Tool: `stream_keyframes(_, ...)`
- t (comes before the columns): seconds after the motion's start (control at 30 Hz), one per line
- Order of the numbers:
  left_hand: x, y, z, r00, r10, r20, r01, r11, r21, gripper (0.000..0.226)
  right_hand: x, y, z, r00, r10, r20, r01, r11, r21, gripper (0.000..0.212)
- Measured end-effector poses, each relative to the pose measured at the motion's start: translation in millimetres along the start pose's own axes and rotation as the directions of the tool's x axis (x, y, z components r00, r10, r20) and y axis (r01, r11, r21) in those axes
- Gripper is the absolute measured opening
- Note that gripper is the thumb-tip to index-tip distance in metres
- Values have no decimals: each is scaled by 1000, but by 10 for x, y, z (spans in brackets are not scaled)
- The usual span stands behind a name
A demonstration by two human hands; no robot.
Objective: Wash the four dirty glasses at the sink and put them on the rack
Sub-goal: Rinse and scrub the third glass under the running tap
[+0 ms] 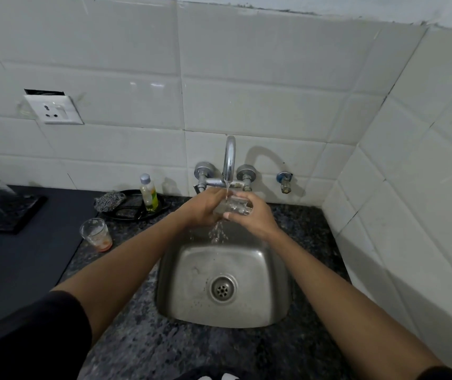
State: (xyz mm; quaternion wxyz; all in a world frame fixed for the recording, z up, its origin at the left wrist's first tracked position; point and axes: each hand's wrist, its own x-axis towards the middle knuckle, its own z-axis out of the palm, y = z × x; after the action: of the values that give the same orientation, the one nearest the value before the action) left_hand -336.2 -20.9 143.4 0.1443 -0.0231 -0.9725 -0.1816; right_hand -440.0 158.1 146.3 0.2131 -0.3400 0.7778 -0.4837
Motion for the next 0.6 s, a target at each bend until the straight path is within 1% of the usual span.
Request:
stream_keyframes(0.03, -16, 1, 2, 1000, 8, -7, -8, 1000, 9, 54, 1, -43, -25, 990, 113, 89, -123, 985, 117, 60)
stream_keyframes(0.07, -27, 9, 13, 999, 19, -27, -19, 1000, 18, 54, -5, -81, -52, 965, 191, 182, -227, 952, 206, 57)
stream_keyframes(0.1, -34, 19, 30, 999, 30, -43, -29, 999, 22, 53, -14, -113, -72, 955, 202, 219, -251, 942, 222, 53)
stream_keyframes(0.13, -40, 40, 45, 998, 41, -51, -40, 999, 20, 52, -31, -135, -78, 968, 170, 186, -204, 961, 187, 48)
stream_keyframes(0.17, -39, 58, 54, 997, 50, -55, -49, 999, 18, 52, -45, -134, -76, 990, 95, 107, -105, 990, 91, 45)
stream_keyframes(0.2, -33, 55, 62, 998, 47, -46, -47, 999, 12, 53, -71, -124, -64, 999, -2, 44, 2, 1000, -9, 49)
stream_keyframes(0.23, -28, 63, 47, 998, 43, -42, -42, 999, 9, 53, -84, -91, -43, 997, -74, 12, 74, 995, -71, 58)
stream_keyframes(0.27, -23, 53, 36, 999, 34, -40, -33, 999, 3, 52, -93, -69, -20, 995, -102, -2, 102, 993, -64, 64)
stream_keyframes(0.3, -24, 50, 25, 999, 25, -34, -24, 1000, 5, 50, -90, -41, 2, 997, -82, -5, 81, 996, -44, 67)
stream_keyframes(0.33, -34, 55, 21, 999, 19, -26, -18, 1000, 10, 48, -81, -16, 16, 1000, -30, 6, 30, 1000, -7, 68)
stream_keyframes(0.37, -45, 56, 28, 1000, 18, -23, -17, 1000, 19, 46, -53, -12, 11, 998, 53, 42, -54, 998, 38, 66)
stream_keyframes(0.4, -54, 73, 30, 999, 22, -31, -21, 999, 27, 45, -29, -28, -4, 983, 145, 116, -159, 979, 125, 61)
stream_keyframes(0.43, -61, 84, 37, 999, 24, -38, -23, 999, 32, 46, -13, -48, -25, 962, 199, 188, -231, 958, 169, 55)
stream_keyframes(0.47, -62, 83, 52, 999, 24, -44, -22, 999, 30, 45, -13, -59, -44, 955, 202, 217, -246, 949, 197, 51)
stream_keyframes(0.5, -61, 90, 62, 999, 15, -47, -14, 1000, 23, 46, -15, -62, -59, 971, 161, 177, -185, 974, 129, 49)
stream_keyframes(0.53, -57, 83, 78, 999, 3, -45, -2, 1000, 11, 49, -30, -67, -69, 991, 79, 109, -82, 996, 23, 52)
stream_keyframes(0.57, -46, 91, 76, 999, -2, -49, 2, 1000, 0, 51, -47, -49, -62, 998, -24, 63, 32, 991, -129, 59)
stream_keyframes(0.6, -28, 89, 70, 999, -7, -42, 6, 1000, -15, 50, -68, -35, -49, 993, -114, 33, 118, 971, -207, 68)
